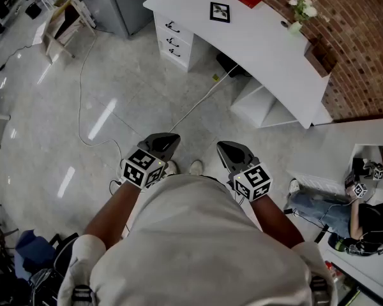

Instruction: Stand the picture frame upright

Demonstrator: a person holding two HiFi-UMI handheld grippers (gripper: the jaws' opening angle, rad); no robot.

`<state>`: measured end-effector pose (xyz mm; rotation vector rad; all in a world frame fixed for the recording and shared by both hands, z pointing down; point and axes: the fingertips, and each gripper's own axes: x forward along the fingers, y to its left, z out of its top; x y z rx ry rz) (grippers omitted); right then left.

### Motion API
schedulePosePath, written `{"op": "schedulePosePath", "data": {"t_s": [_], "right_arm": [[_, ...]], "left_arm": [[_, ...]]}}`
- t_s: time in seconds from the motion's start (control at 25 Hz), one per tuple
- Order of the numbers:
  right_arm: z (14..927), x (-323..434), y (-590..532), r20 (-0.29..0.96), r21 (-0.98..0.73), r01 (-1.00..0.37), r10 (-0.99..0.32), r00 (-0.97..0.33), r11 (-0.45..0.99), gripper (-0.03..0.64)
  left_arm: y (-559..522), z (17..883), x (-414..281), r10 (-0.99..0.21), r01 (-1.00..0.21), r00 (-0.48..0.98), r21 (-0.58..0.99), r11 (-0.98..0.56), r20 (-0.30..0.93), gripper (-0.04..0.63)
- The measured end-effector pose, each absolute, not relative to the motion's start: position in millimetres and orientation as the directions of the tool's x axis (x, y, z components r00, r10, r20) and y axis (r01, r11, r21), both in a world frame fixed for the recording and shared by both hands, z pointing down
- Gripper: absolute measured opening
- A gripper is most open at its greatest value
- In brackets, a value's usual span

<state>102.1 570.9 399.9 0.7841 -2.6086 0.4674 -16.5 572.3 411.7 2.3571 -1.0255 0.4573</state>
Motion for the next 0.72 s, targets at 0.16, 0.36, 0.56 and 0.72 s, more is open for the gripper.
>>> {"op": "schedulePosePath", "data": {"t_s": [0.16, 0.36, 0.56, 0.72], "right_arm": [[400, 124, 565, 0.442, -0.203, -0.571, -0.446, -0.779, 0.795, 0.003], [402, 152, 553, 0.422, -0.212, -0.563, -0.445, -0.790, 0.799, 0.003], [415, 177, 536, 0.404, -0.221, -0.567, -0.455, -0.794, 0.794, 0.003], [419, 189, 520, 0.386, -0.236, -0.576, -0.469, -0.795, 0.783, 0.027]], "left_arm": [[568, 410, 0, -0.597, -0.773, 0.631, 0.337, -0.537, 0.496, -0.005], [559, 411, 26, -0.599, -0.785, 0.613, 0.311, -0.535, 0.515, -0.005], [548, 410, 46, -0.626, -0.800, 0.594, 0.292, -0.524, 0.505, -0.005], [537, 411, 53, -0.645, -0.819, 0.569, 0.279, -0.502, 0.509, -0.003]]}}
